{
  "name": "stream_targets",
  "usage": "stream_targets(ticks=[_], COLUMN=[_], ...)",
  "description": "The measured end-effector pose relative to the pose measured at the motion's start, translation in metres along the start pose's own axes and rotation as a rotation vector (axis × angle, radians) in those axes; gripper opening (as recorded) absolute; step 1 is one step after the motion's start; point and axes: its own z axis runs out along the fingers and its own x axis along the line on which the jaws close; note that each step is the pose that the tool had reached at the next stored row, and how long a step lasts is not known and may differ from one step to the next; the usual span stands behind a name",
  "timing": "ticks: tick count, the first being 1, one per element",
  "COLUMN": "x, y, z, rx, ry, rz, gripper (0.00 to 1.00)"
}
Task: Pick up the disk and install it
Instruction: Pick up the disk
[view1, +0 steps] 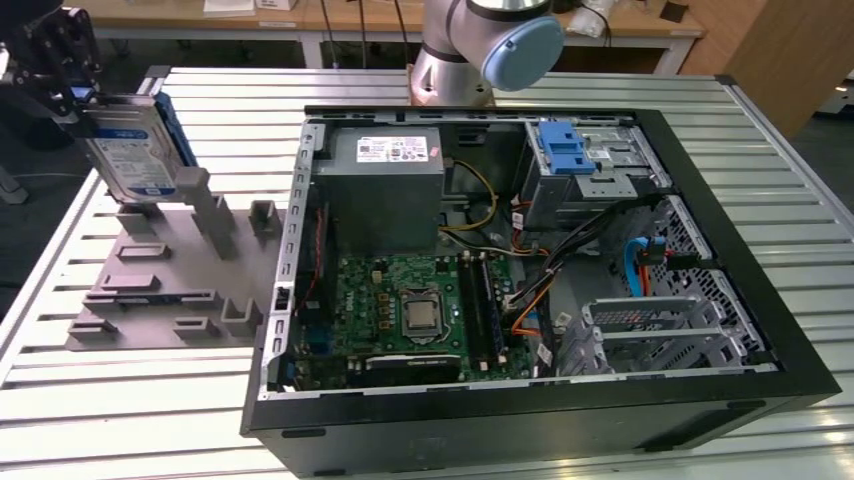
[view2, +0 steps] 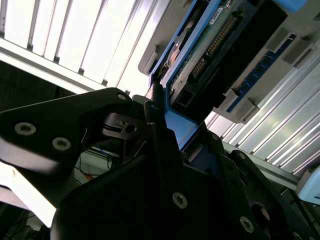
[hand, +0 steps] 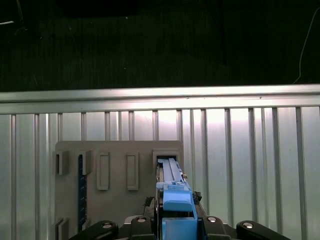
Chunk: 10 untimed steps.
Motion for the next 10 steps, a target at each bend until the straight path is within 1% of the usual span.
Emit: stream_targets(ticks=[10], x=[0.0000], y=[0.0001], z=[-0.0016], rx=[-0.0001], ry=[0.0001], rz=[0.000], gripper=[0.36])
